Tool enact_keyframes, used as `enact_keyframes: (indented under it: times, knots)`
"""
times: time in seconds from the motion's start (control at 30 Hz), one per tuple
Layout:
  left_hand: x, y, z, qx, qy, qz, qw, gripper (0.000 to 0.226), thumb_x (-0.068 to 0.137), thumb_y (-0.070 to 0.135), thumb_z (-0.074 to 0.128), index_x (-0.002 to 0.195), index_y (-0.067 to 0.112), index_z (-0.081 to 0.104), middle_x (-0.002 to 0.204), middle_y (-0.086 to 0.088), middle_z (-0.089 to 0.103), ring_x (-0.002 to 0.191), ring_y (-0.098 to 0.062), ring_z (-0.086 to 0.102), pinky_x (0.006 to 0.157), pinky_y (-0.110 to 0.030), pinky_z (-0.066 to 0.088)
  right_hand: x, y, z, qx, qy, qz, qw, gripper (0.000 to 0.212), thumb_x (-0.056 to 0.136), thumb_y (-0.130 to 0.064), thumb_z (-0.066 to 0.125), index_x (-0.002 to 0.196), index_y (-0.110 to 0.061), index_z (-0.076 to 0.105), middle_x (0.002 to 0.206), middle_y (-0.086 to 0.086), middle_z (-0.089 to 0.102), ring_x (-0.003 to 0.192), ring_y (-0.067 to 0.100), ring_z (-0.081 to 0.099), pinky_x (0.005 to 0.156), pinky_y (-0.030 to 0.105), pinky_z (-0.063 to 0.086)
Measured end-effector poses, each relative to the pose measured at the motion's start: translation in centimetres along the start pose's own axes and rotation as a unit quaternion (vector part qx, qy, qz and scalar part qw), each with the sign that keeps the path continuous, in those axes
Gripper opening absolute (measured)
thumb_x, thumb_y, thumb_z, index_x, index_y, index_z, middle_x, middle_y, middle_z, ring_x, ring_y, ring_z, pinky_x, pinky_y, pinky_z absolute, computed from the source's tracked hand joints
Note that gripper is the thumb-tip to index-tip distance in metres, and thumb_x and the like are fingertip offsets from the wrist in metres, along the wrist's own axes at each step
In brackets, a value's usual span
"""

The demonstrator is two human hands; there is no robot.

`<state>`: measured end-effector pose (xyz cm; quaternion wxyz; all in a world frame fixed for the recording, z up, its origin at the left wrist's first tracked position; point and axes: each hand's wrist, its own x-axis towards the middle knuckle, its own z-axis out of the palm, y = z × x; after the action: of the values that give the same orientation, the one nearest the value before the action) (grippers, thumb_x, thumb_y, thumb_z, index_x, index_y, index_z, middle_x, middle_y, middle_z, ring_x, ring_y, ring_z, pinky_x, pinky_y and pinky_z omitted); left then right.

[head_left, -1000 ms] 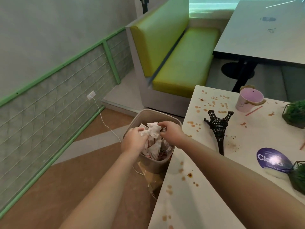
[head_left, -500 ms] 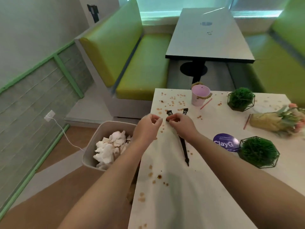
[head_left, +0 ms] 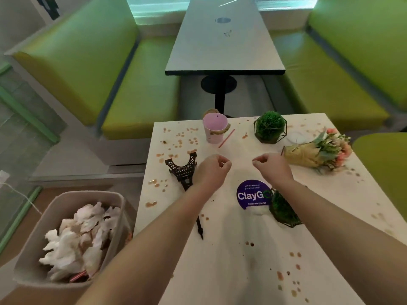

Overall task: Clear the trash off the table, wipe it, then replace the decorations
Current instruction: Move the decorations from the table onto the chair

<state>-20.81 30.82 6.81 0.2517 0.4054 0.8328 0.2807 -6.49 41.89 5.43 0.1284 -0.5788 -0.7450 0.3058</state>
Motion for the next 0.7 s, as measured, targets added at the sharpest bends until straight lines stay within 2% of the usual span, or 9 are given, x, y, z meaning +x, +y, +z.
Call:
enact_keyframes:
  times: [0.03,0.1,0.2,0.27,0.37,0.43,0.57,0.63,0.7]
  knots:
    - [0.2,-0.3,0.5,0.007,-0.004,-0.004,1.000,0.021,0.096,0.047,0.052,0.107,0.032,0.062,0.111,0.012,0.066,0.096,-0.011,0.061,0.086,-0.037,0.052,0.3,0.6,-0.3,-0.017,0.003,0.008,1.000,0.017,0.093,-0.033,0.060,0.101,-0.026,0.074,0.103,-0.005,0.072,0.091,0.018,0.063,0.084,0.040,0.054]
    - [1.4,0.0,2.4,0.011,-0.018,-0.014,1.000,0.020,0.097,0.046,0.052,0.106,0.032,0.062,0.110,0.011,0.066,0.095,-0.011,0.060,0.083,-0.036,0.052,2.2,2.7,-1.2,-0.036,-0.001,0.046,0.998,0.016,0.093,-0.033,0.061,0.098,-0.027,0.074,0.099,-0.004,0.071,0.088,0.019,0.063,0.083,0.039,0.054]
    - [2.6,0.1,5.0,0.004,-0.035,-0.028,0.999,0.025,0.098,0.041,0.052,0.113,0.026,0.064,0.111,0.008,0.066,0.095,-0.011,0.060,0.080,-0.032,0.052,4.9,5.5,-1.9,-0.068,-0.017,0.093,0.993,0.021,0.093,-0.030,0.057,0.092,-0.019,0.075,0.087,-0.001,0.070,0.069,0.020,0.063,0.078,0.040,0.057]
    - [3.5,0.0,6.6,0.009,-0.035,-0.036,0.999,0.025,0.098,0.041,0.052,0.114,0.026,0.065,0.111,0.009,0.066,0.096,-0.010,0.060,0.079,-0.031,0.050,6.5,6.9,-1.8,-0.102,-0.037,0.101,0.989,0.024,0.094,-0.030,0.054,0.099,-0.020,0.075,0.092,0.002,0.072,0.066,0.021,0.064,0.075,0.039,0.058]
    - [5.3,-0.3,8.8,0.022,-0.033,-0.051,0.998,0.025,0.097,0.043,0.052,0.112,0.028,0.065,0.116,0.007,0.063,0.104,-0.013,0.058,0.084,-0.035,0.052,8.3,8.3,-1.7,-0.155,-0.103,0.087,0.979,0.033,0.097,-0.028,0.049,0.127,-0.030,0.064,0.119,0.002,0.067,0.072,0.020,0.063,0.066,0.029,0.053]
    - [6.5,-0.5,9.5,0.040,-0.019,-0.064,0.997,0.025,0.096,0.044,0.052,0.112,0.030,0.065,0.124,0.005,0.057,0.117,-0.017,0.051,0.093,-0.039,0.048,9.0,8.8,-1.6,-0.189,-0.131,0.073,0.970,0.041,0.098,-0.028,0.044,0.138,-0.036,0.053,0.129,0.001,0.062,0.075,0.021,0.064,0.060,0.027,0.048]
    - [8.7,-1.1,9.7,0.108,0.031,-0.069,0.991,0.033,0.097,0.042,0.051,0.128,0.031,0.057,0.137,0.000,0.048,0.128,-0.021,0.037,0.100,-0.039,0.038,9.3,9.7,-1.0,-0.245,-0.148,0.042,0.957,0.042,0.101,-0.031,0.036,0.142,-0.036,0.048,0.143,-0.003,0.053,0.112,0.027,0.062,0.081,0.032,0.052]
    - [10.1,-1.5,9.5,0.143,0.041,-0.064,0.987,0.042,0.097,0.040,0.048,0.138,0.029,0.049,0.143,-0.001,0.044,0.130,-0.023,0.035,0.102,-0.039,0.035,9.5,10.3,-0.8,-0.241,-0.140,0.024,0.960,0.041,0.102,-0.032,0.036,0.140,-0.035,0.051,0.142,-0.006,0.054,0.118,0.024,0.058,0.083,0.034,0.053]
    - [11.6,-1.9,9.2,0.183,0.029,-0.062,0.981,0.049,0.098,0.038,0.045,0.145,0.025,0.041,0.148,-0.001,0.039,0.132,-0.024,0.033,0.102,-0.041,0.034,9.7,10.6,-0.7,-0.231,-0.130,0.016,0.964,0.039,0.101,-0.034,0.041,0.139,-0.034,0.053,0.138,-0.007,0.058,0.117,0.022,0.059,0.077,0.031,0.052]
